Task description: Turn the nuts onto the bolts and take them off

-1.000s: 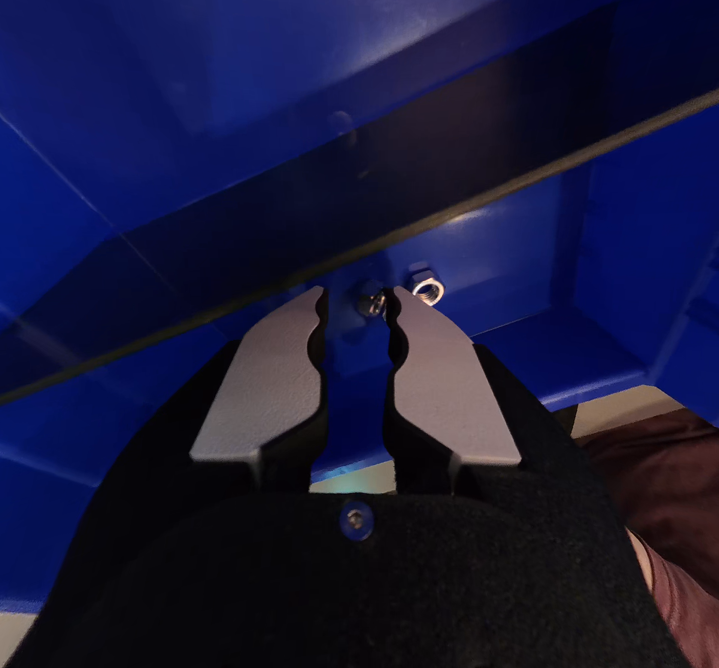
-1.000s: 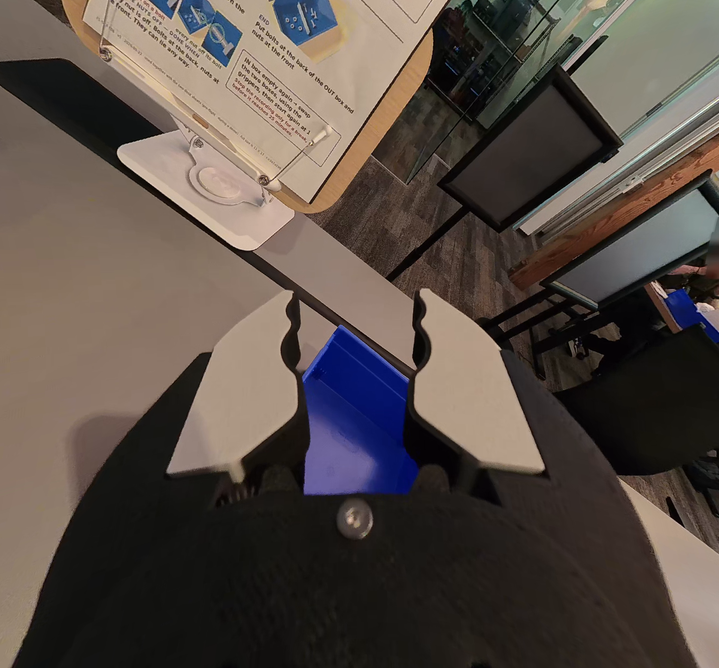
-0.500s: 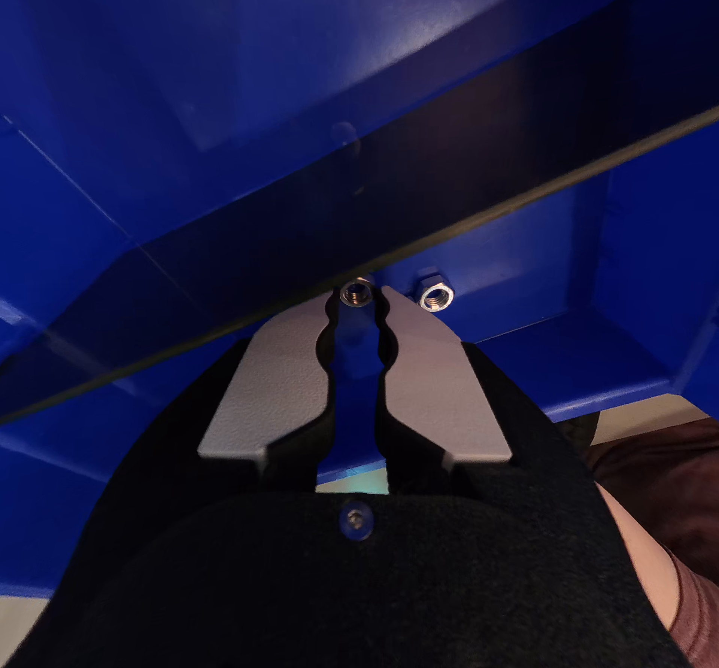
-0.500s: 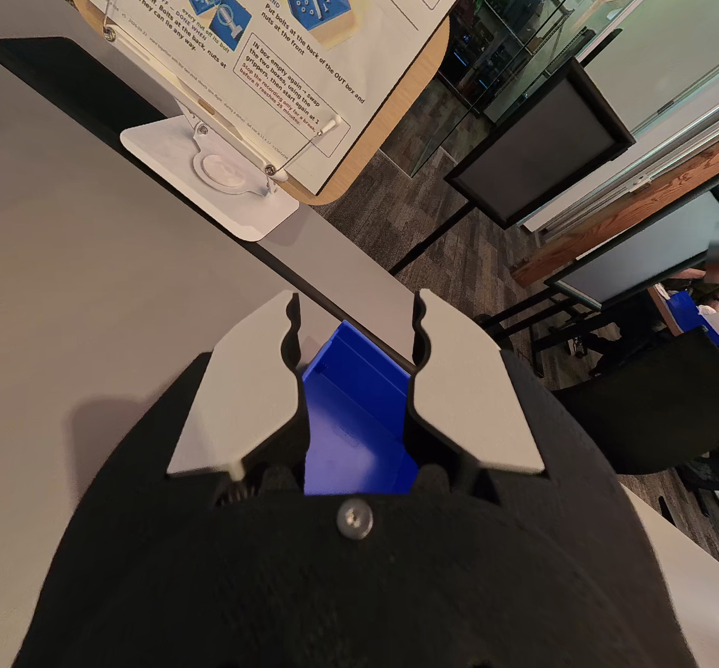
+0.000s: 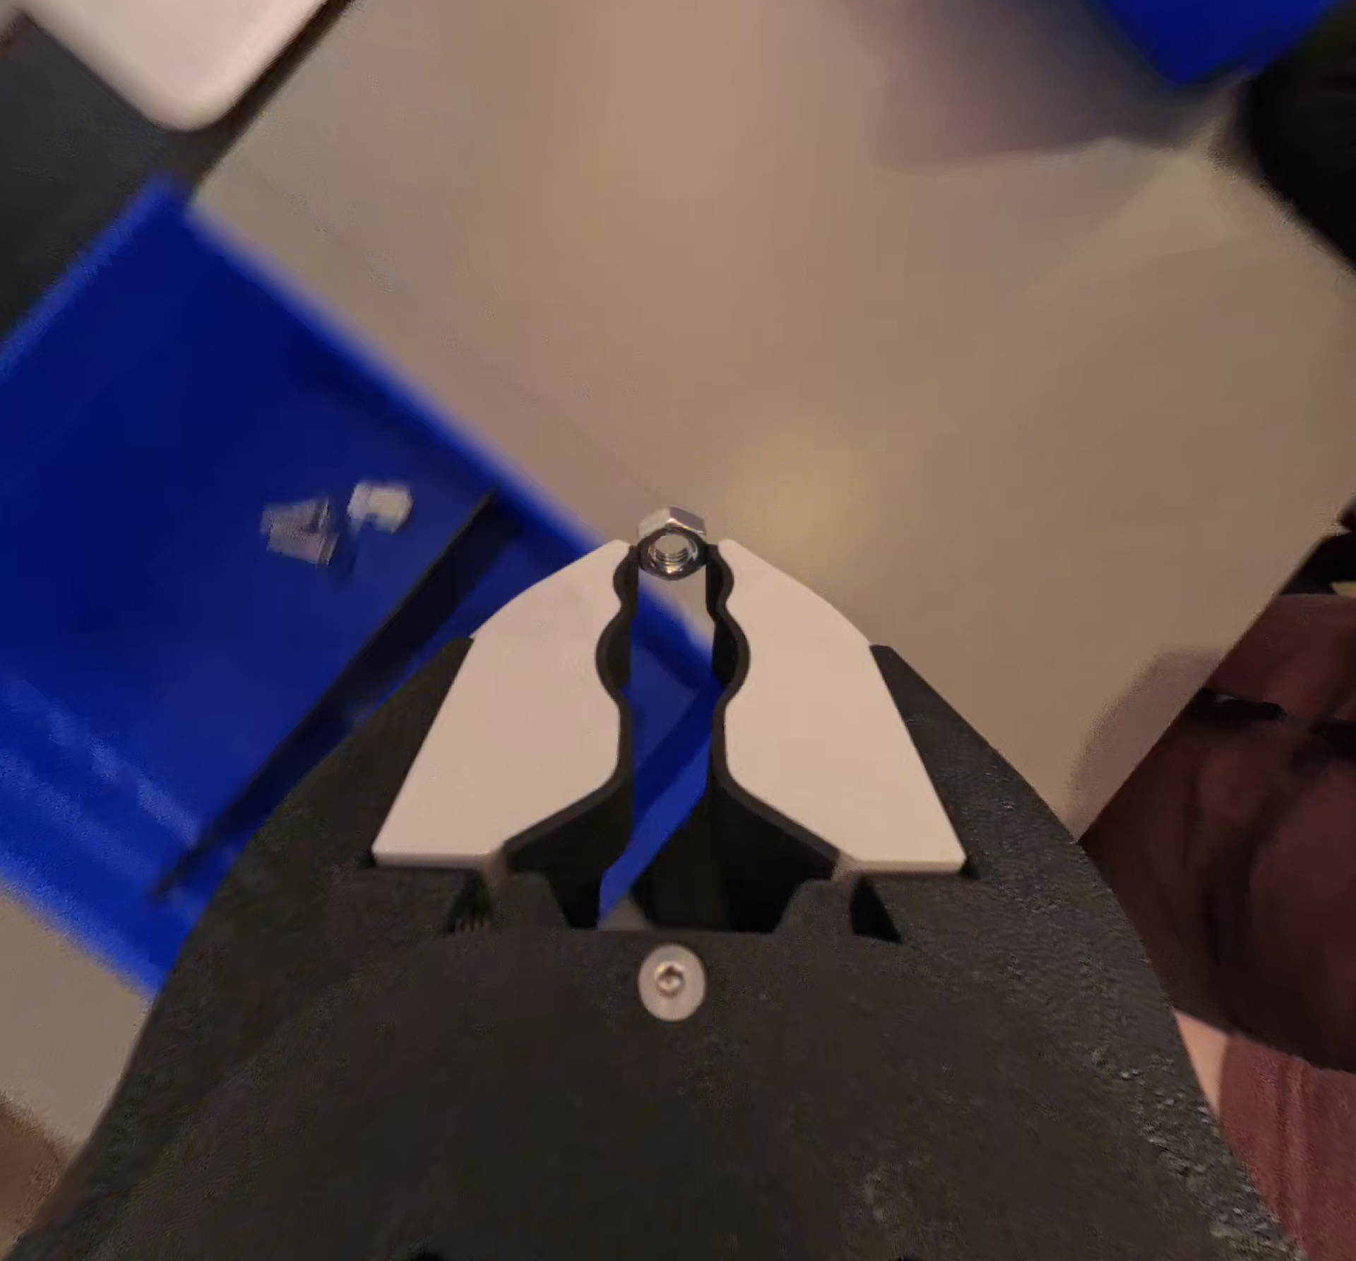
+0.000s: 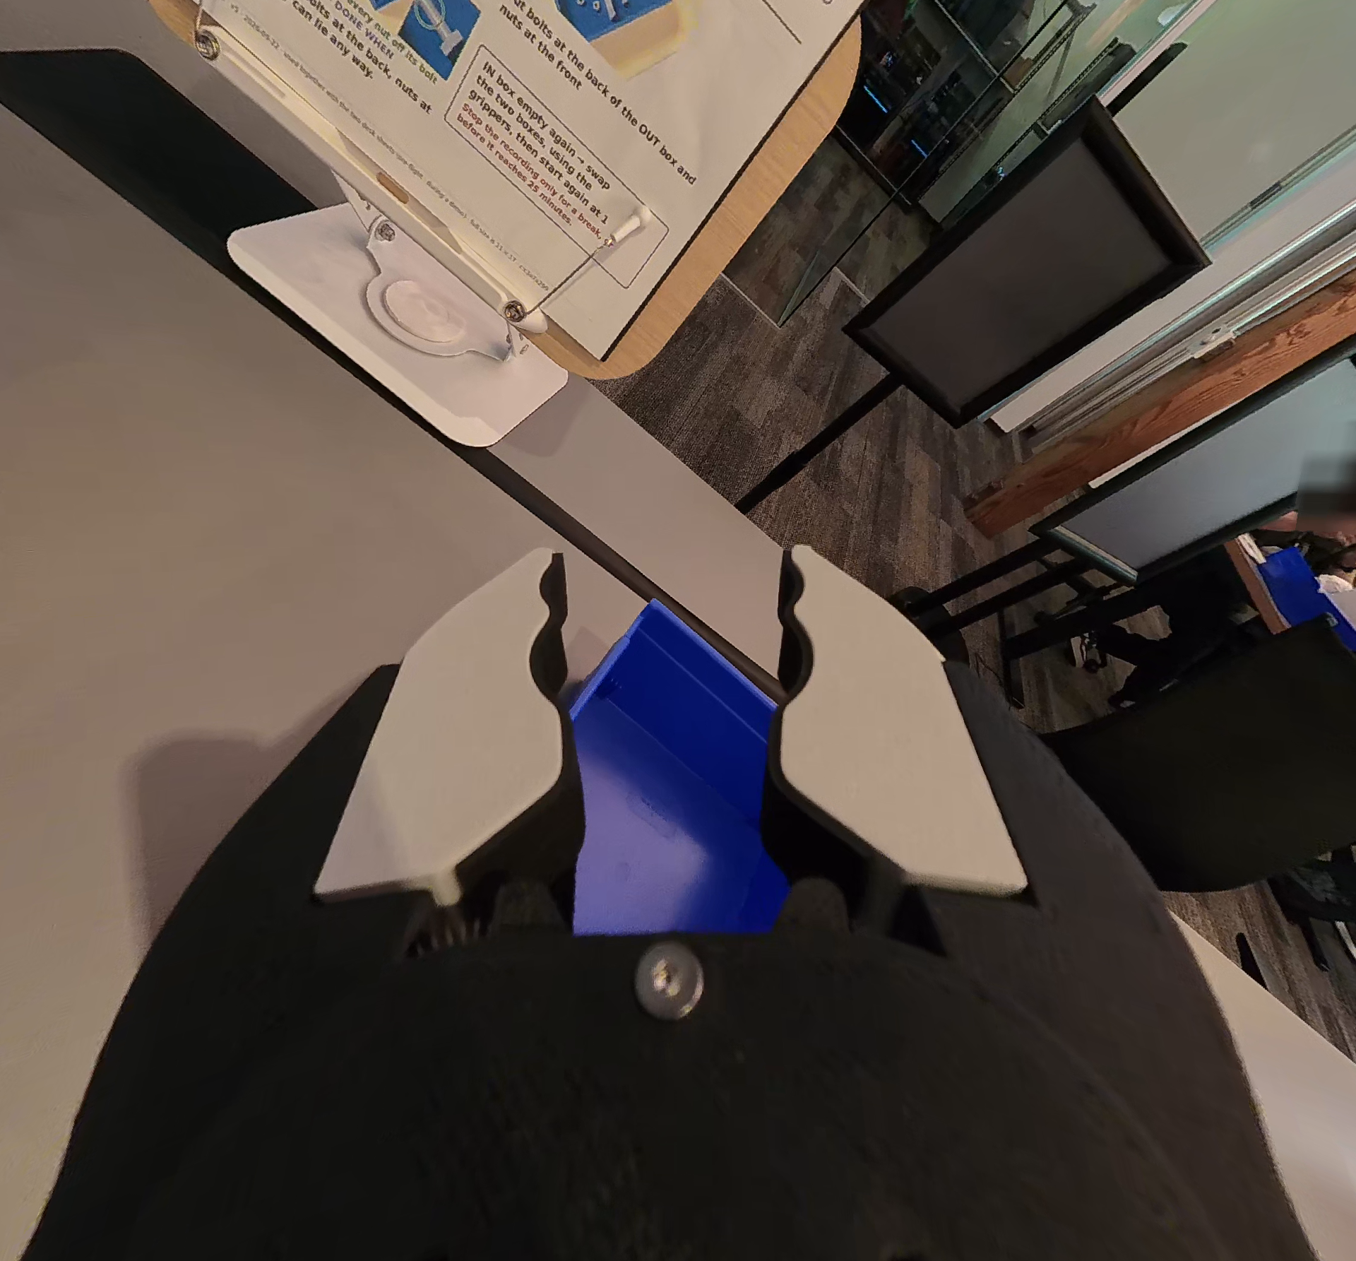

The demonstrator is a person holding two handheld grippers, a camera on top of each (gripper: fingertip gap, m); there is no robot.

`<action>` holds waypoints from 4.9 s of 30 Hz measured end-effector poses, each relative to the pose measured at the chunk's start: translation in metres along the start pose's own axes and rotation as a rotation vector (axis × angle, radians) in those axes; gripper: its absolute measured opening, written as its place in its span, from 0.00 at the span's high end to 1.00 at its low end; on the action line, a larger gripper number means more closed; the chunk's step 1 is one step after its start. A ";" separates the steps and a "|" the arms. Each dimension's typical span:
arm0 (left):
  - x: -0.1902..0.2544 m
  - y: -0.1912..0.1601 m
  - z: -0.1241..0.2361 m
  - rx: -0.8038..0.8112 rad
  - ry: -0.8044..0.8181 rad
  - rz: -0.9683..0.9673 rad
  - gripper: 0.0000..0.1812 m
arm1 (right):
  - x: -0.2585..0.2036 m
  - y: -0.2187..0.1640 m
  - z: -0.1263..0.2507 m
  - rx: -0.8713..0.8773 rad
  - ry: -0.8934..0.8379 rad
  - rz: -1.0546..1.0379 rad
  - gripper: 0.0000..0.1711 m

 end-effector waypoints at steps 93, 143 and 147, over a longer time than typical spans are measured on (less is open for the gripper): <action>-0.151 -0.020 -0.114 -0.462 0.151 0.120 0.84 | -0.036 -0.026 -0.049 -0.257 0.098 0.120 0.63; -0.041 0.039 -0.068 -0.610 0.784 -0.311 0.95 | -0.034 -0.033 -0.052 -0.307 0.104 0.111 0.63; -0.040 0.040 -0.068 -0.604 0.775 -0.312 0.95 | -0.035 -0.035 -0.053 -0.318 0.108 0.113 0.63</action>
Point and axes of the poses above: each gripper's, where its closed fingertips meet, z back along the fingers, y out of its top, x = y × z across the jaws, the point moved 7 cm from there along z, back along the fingers, and after that the axes turned 3 degrees about -y, right-handed, at the moved point
